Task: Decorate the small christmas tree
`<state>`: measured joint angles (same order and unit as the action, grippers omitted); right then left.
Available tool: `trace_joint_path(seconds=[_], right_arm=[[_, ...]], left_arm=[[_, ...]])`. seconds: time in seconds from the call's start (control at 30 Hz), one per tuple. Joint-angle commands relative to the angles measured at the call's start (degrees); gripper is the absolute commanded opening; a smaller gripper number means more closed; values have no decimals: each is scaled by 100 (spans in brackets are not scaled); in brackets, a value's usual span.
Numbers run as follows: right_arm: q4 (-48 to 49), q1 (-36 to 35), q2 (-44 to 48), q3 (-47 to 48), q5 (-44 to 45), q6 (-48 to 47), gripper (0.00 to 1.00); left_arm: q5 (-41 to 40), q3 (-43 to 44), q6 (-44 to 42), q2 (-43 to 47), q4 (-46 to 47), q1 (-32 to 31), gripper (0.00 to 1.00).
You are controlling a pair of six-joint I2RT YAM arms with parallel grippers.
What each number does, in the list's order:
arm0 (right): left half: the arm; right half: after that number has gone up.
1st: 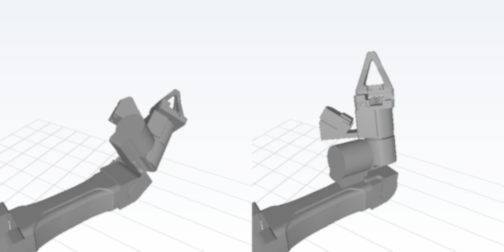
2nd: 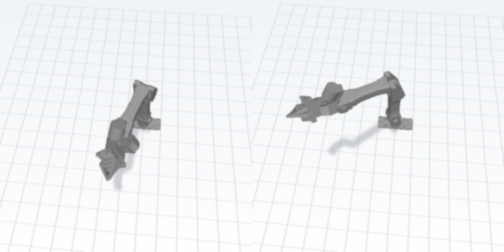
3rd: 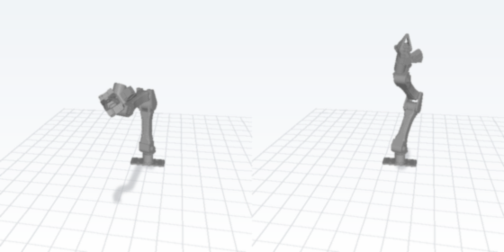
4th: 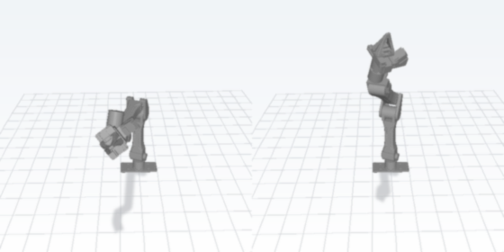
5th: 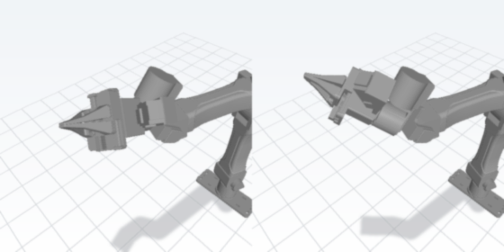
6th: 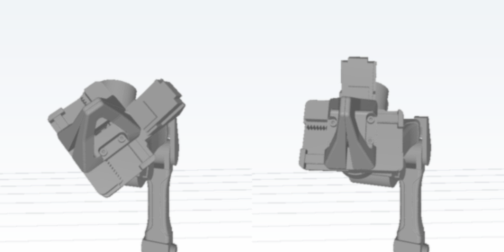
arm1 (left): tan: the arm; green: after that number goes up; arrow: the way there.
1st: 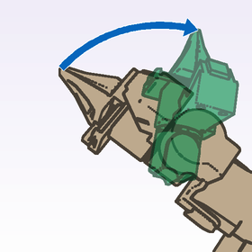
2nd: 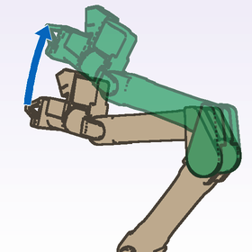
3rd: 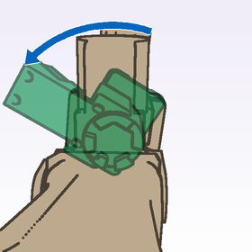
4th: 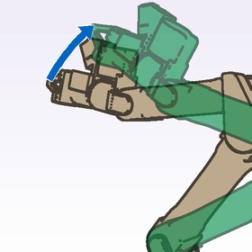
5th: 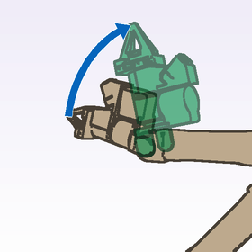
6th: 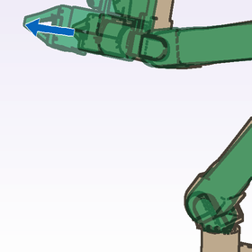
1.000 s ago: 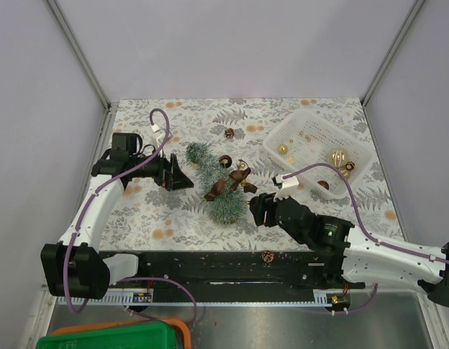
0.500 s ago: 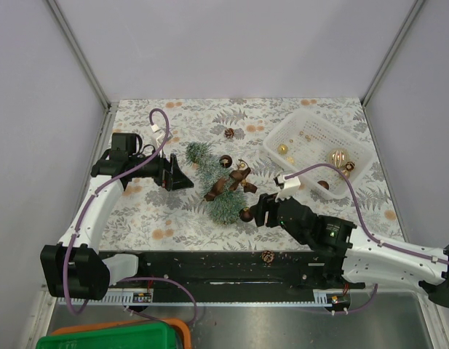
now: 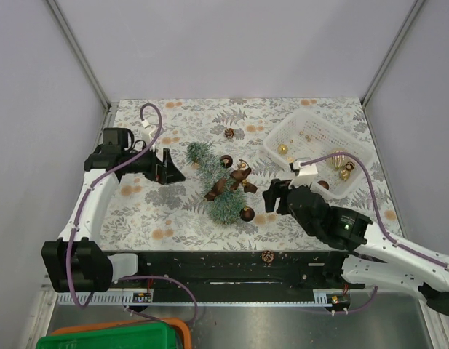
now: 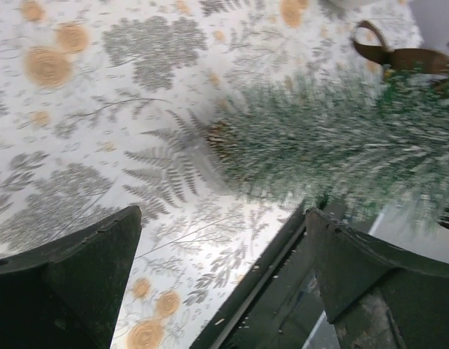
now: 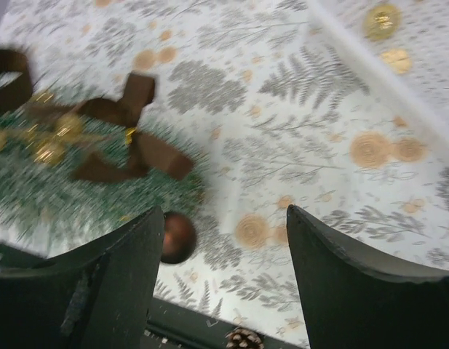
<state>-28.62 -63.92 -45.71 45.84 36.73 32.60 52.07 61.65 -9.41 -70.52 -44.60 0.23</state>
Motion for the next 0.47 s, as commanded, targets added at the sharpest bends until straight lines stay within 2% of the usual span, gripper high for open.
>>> trace_joint_path(seconds=[0.0,0.1,0.33,0.43], right_arm=[[-311,1097,-16,372,-514,-34,77],[-153,2293,-183,442,-1753,-87,78],[628,3657,-982,741,-3266,-105,80],[928,4193,-1273,724,-3655,35,80]], left_arm=[[-1012,199,-202,222,-84,135,99],[-1602,67,-123,451,4,231,99],[-2253,-205,-245,970,223,390,99],[-2465,-302,-280,988,434,443,99]])
